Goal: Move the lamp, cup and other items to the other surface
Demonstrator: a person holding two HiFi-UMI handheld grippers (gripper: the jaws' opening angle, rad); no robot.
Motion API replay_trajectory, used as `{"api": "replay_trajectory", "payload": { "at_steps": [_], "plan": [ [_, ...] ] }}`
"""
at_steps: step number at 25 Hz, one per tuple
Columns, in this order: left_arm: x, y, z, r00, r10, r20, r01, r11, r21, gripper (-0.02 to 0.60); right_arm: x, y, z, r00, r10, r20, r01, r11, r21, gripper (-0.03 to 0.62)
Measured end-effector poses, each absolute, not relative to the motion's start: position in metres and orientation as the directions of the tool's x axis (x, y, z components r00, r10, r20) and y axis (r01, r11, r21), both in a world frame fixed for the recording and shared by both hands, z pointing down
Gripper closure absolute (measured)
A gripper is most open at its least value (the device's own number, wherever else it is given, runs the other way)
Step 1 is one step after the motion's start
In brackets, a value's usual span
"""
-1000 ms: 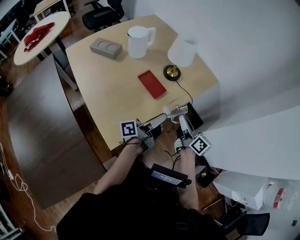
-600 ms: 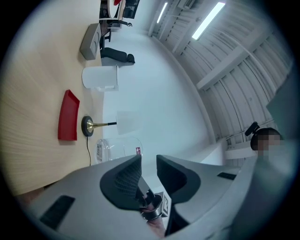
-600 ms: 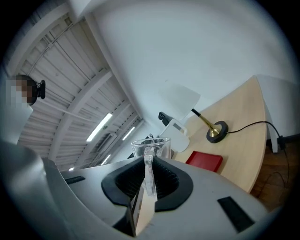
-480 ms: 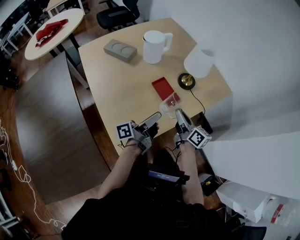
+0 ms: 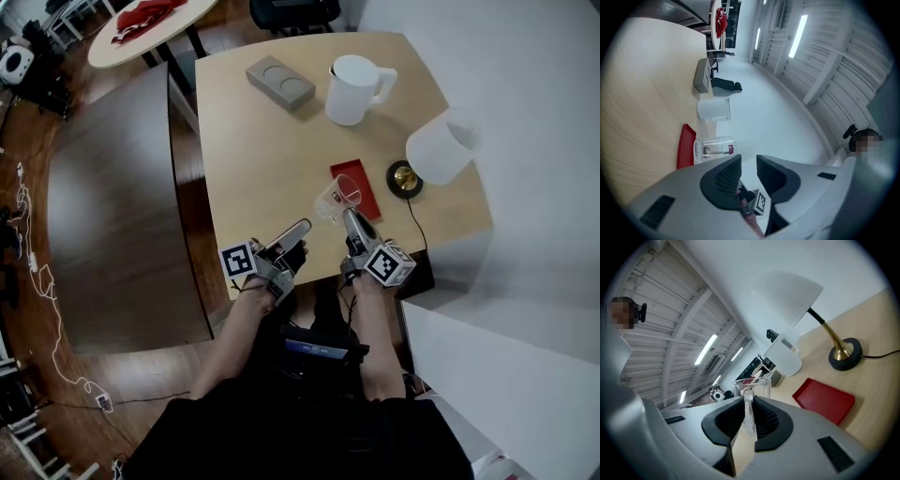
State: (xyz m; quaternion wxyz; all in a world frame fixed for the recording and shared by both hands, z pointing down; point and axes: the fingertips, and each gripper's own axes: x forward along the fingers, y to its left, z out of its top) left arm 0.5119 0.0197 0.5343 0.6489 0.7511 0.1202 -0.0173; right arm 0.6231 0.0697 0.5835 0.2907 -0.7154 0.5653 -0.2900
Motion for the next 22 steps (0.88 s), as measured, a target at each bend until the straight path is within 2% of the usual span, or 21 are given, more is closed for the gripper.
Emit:
{"api": "replay_trajectory", "payload": {
  "at_steps": [14, 22],
  "plan": [
    [0.534, -0.004, 0.574, 0.995, -0.028, -0.096, 0.091, -0.138, 0.986, 0.466, 0.673, 0.016, 0.648, 0.074, -0.985, 0.154, -0.682, -0.163, -0.713, 0.522],
    [0.526, -0.016, 0.584, 0.991, -0.123, -0.054, 0.038, -0.129, 0.991, 0.466, 0.683, -0.015, 0.673, 0.039, -0.979, 0.199, -0.725, -0.165, -0.668, 0.52]
  ]
}}
